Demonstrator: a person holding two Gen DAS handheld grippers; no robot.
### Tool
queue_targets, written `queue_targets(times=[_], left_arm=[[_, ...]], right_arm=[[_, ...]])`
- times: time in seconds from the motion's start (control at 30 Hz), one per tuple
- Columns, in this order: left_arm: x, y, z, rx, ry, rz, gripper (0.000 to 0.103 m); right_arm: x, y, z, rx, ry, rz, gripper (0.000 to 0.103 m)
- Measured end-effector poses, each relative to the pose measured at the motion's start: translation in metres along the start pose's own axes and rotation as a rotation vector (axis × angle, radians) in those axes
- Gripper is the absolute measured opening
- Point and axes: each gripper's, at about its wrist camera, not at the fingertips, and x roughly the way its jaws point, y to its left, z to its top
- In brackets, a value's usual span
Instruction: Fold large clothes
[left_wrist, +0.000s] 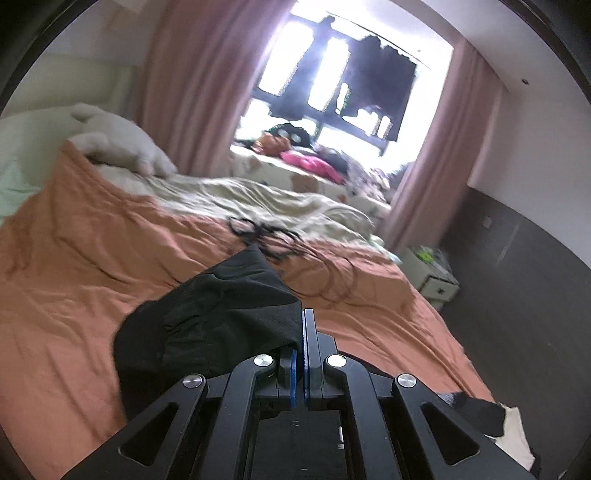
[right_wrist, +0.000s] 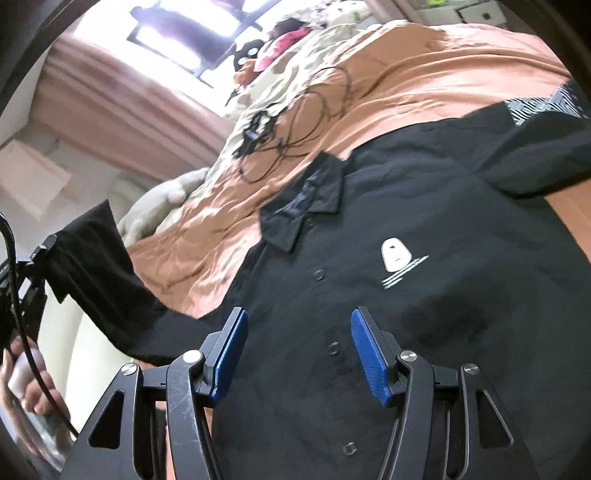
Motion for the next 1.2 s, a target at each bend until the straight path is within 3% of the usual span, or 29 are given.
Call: queue_targets(times=[0.2,0.27,0.33,0.37,0.4,0.47,0.5,0.6,0.8,1.07,1.2], left_arm=[[0.046,-0.04,-0.017,0.032,0.099,-0.078,0.001],[0.064,-0.056,-0.029,0.053,0.161,-0.106,0.002],[0.083,-0.067,-0.042,0.07,0.254,-0.135,0.011],[0.091,-0.07,-0.05,0.072,0.293,-0.153,0.024],[0.097,-0.072,-0.058,0.079,0.322,-0.168,0.046],[0.103,-0.077,-0.072,0.107,0.358,-0.171,0.078],[0.104,-0.078,-0.08,0.119,0.376,-0.175,0.082],[0.1,-0.075,-0.095,0.125,0.413,-0.178,0.082],[0.068,-0.041,-0.095,0.084,0.364,-0.131,0.083],[0.02,0.019,-0.091,0.068,0.296,0.051,0.083],[0.006,0.06,-0.102,0.048,0.303,0.137,0.083]], right_arm=[[-0.011,-0.025,0.011,0.087,-0.047,-0.023,0.059],[-0.015,-0.034,0.015,0.116,-0.061,-0.03,0.059],[-0.018,-0.045,0.018,0.149,-0.071,-0.035,0.059],[-0.02,-0.051,0.02,0.168,-0.074,-0.035,0.059],[-0.02,-0.055,0.02,0.18,-0.075,-0.035,0.059],[-0.022,-0.064,0.023,0.211,-0.08,-0.033,0.059],[-0.023,-0.066,0.023,0.215,-0.081,-0.035,0.059],[-0.024,-0.071,0.024,0.224,-0.086,-0.04,0.059],[-0.017,-0.069,0.023,0.215,-0.066,-0.036,0.059],[0.004,-0.041,0.015,0.088,-0.019,-0.061,0.059],[0.024,-0.024,0.009,-0.02,0.035,-0.123,0.085]])
